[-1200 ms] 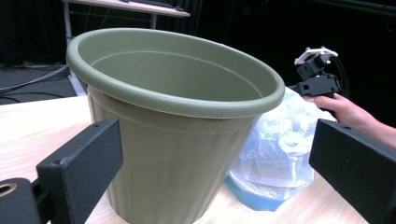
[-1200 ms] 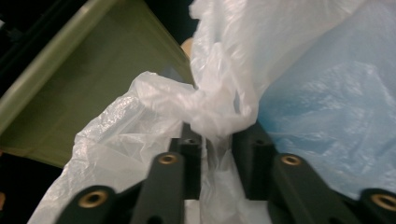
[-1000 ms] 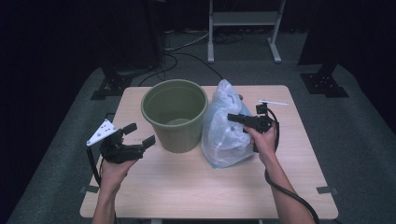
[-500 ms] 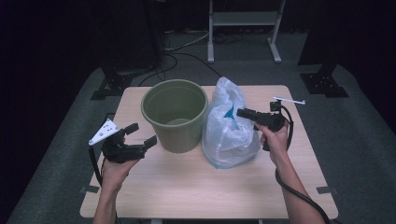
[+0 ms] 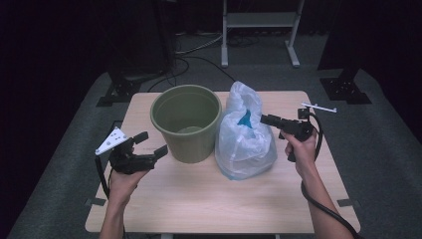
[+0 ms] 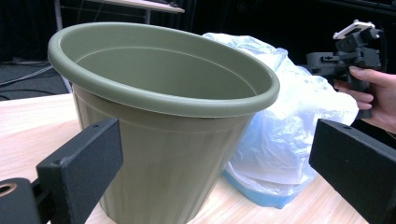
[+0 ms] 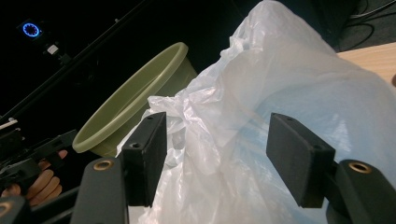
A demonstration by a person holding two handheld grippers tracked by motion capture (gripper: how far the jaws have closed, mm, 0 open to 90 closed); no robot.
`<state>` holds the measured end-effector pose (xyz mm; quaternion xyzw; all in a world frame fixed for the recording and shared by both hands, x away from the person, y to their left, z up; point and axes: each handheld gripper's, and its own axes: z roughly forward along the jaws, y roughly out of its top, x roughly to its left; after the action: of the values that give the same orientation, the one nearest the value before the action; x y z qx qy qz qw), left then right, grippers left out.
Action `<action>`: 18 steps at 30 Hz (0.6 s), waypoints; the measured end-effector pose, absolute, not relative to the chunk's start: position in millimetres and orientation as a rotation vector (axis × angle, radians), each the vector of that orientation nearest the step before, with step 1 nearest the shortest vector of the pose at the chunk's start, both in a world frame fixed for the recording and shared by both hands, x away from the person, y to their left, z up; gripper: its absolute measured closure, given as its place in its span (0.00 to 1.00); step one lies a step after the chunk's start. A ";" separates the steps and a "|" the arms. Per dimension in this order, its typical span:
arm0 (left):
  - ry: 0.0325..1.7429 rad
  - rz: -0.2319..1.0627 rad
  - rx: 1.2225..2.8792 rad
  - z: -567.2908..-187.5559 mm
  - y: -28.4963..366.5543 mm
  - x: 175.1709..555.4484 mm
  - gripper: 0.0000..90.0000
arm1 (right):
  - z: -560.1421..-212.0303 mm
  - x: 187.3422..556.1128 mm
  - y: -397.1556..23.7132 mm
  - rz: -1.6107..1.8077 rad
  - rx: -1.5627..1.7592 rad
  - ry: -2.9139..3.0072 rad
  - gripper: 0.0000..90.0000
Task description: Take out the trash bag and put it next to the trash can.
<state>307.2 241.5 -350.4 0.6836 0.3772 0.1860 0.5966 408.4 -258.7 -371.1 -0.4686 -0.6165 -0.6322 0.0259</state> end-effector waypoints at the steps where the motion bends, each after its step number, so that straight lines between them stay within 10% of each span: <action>1: 0.876 0.432 1.587 -350.4 241.5 307.3 0.02 | -369.7 406.0 -263.7 -1.962 -1.452 -1.900 0.41; 18: 0.877 0.428 1.598 -353.2 239.1 308.5 0.02 | -387.1 390.8 -291.5 -1.960 -1.502 -1.870 0.41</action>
<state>308.5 239.1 -353.2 0.6874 0.3774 0.1840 0.5927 390.8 -291.5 -387.1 -0.4847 -0.6035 -0.6327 0.0222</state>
